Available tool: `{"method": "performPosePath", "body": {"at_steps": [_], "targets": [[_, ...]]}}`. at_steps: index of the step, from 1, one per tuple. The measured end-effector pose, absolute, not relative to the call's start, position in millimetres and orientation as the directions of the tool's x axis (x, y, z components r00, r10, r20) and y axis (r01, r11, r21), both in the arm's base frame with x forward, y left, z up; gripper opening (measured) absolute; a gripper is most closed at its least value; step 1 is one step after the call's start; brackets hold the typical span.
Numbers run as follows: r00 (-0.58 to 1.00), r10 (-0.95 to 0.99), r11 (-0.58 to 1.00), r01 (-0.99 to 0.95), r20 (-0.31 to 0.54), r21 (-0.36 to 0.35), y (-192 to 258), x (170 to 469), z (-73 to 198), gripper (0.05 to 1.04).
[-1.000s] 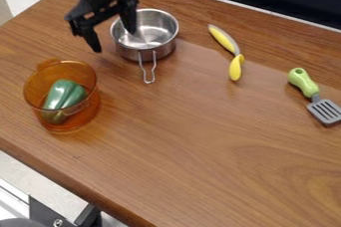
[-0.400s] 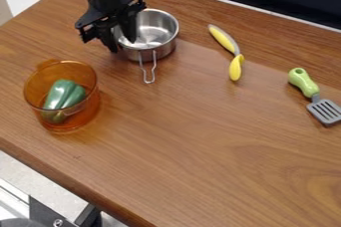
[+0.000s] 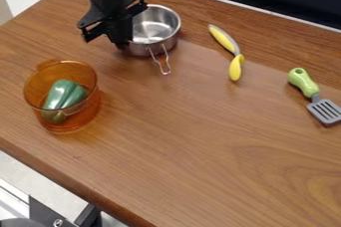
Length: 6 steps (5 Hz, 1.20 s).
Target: Take the silver pot closer to the lower middle right corner of the table
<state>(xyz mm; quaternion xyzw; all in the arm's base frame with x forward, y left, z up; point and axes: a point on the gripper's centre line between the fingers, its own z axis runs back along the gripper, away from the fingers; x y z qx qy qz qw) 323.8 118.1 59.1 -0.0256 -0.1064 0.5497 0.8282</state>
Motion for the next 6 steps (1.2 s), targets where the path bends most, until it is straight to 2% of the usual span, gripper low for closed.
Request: {"method": "performPosePath", "body": {"at_steps": [2,3,4,6], "targets": [[0.367,0.925,0.380,-0.910,0.102,-0.165,110.6,323.7,60.1,0.056],[0.366,0.930,0.367,-0.914,0.041,-0.170,101.9,323.1,65.6,0.056],[0.403,0.915,0.398,-0.890,0.026,-0.224,90.6,315.9,87.8,0.056],[0.563,0.827,0.542,-0.794,0.005,-0.276,45.3,267.6,109.0,0.056]]}}
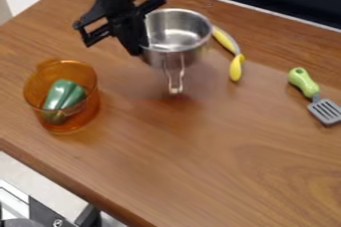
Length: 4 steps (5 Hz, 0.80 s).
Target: Take the silver pot closer to the lower middle right corner of the table
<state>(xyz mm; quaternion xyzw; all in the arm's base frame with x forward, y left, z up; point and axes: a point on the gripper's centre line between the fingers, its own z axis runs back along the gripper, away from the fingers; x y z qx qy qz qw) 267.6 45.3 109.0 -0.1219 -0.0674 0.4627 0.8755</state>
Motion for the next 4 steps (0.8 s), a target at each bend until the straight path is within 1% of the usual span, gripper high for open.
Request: {"method": "performPosePath", "body": {"at_steps": [1,2,3,4], "targets": [[0.679,0.734,0.659,-0.704,0.020,-0.267,16.8,239.3,106.1,0.056],[0.739,0.674,0.719,-0.649,0.018,-0.250,3.0,221.5,95.8,0.056],[0.768,0.639,0.757,-0.617,0.044,-0.215,-3.6,212.9,80.8,0.056],[0.779,0.623,0.775,-0.604,0.065,-0.186,-10.1,216.3,64.2,0.056]]}}
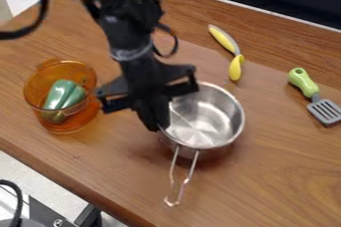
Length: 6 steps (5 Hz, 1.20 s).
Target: Take the silver pot closer to the lower middle right corner of the table
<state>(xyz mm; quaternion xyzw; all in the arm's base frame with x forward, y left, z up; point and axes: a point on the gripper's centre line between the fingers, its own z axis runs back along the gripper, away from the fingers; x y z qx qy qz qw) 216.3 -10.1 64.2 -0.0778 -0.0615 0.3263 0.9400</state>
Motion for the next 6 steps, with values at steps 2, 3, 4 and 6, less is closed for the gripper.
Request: {"method": "performPosePath", "body": {"at_steps": [2,3,4,6], "targets": [[0.772,0.630,0.773,-0.610,0.090,-0.175,-11.2,220.7,55.6,0.077],[0.768,0.636,0.768,-0.620,0.075,-0.159,-7.6,217.9,55.0,0.217],[0.758,0.650,0.755,-0.636,0.056,-0.158,-2.4,216.9,57.2,0.452],[0.706,0.707,0.696,-0.684,0.043,-0.216,13.4,227.6,87.4,0.971]]}}
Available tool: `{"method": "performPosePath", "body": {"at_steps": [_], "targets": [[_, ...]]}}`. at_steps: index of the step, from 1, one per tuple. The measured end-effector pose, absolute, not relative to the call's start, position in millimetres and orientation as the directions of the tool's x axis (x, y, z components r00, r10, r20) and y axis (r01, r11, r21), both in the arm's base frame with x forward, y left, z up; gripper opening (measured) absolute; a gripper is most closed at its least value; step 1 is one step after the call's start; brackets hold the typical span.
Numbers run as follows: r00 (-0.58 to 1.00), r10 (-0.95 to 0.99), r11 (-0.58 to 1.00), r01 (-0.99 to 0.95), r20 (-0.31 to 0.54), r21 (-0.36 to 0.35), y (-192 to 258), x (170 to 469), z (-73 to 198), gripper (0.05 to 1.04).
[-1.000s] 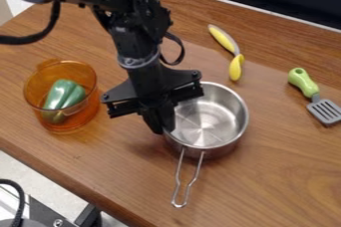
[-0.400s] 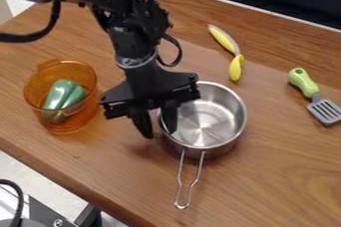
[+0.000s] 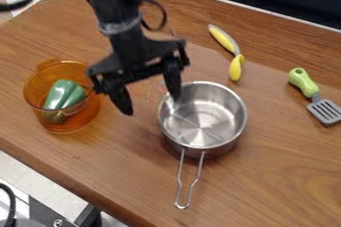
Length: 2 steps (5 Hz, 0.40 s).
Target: Take the silver pot closer to the lower middle right corner of the table
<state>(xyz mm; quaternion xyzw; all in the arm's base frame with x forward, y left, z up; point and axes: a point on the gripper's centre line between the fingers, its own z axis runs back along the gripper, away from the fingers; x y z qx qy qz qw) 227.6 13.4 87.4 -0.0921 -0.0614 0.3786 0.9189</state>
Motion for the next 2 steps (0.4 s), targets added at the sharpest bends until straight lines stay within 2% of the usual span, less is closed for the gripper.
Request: {"method": "performPosePath", "body": {"at_steps": [1,2], "targets": [[0.631,0.771,0.627,-0.727,0.086,-0.281,27.8,246.4,103.8,0.995],[0.513,0.851,0.521,-0.803,0.110,-0.291,43.0,287.9,105.8,0.995]]}}
